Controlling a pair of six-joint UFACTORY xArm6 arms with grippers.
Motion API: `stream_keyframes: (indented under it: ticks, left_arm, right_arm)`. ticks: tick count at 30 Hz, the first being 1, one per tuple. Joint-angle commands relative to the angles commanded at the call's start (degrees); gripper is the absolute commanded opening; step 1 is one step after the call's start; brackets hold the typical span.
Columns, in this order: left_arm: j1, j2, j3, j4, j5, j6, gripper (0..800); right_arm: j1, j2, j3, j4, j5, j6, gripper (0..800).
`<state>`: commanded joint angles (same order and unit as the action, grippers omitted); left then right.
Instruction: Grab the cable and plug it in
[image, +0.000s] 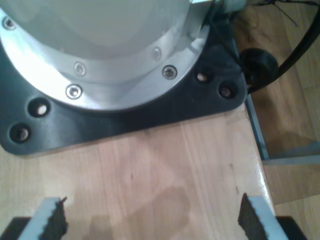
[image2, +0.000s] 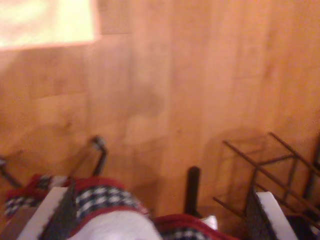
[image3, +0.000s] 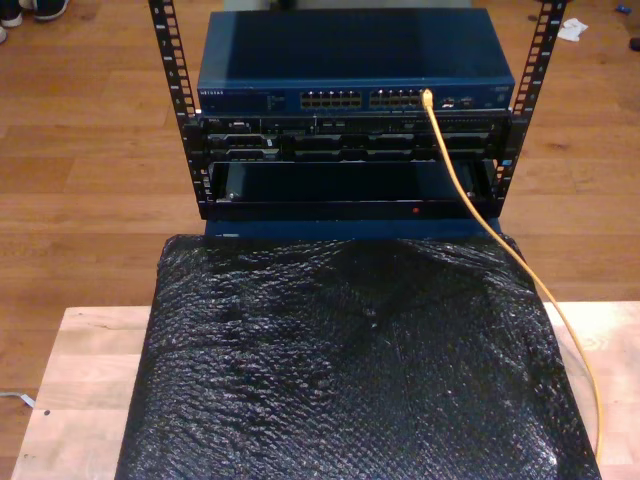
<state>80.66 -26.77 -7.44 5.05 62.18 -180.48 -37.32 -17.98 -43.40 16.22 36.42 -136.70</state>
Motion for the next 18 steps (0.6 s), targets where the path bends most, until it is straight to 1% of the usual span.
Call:
stream_keyframes:
  ticks: [3,9,13,18]
  left_arm:
    - [0.0,0.0,0.0,0.0,0.0,0.0,800]
    - [0.0,0.0,0.0,0.0,0.0,0.0,800]
    - [0.0,0.0,0.0,0.0,0.0,0.0,800]
    - [0.0,0.0,0.0,0.0,0.0,0.0,800]
  right_arm:
    - [-4.9,-2.8,0.5,-0.1,5.4,-2.4,799]
    - [-13.2,-7.8,0.7,-0.3,17.8,-9.8,799]
    - [-21.5,-11.2,2.8,-1.1,26.4,-16.2,799]
    - [-29.9,-14.4,6.8,-3.3,31.6,-25.1,799]
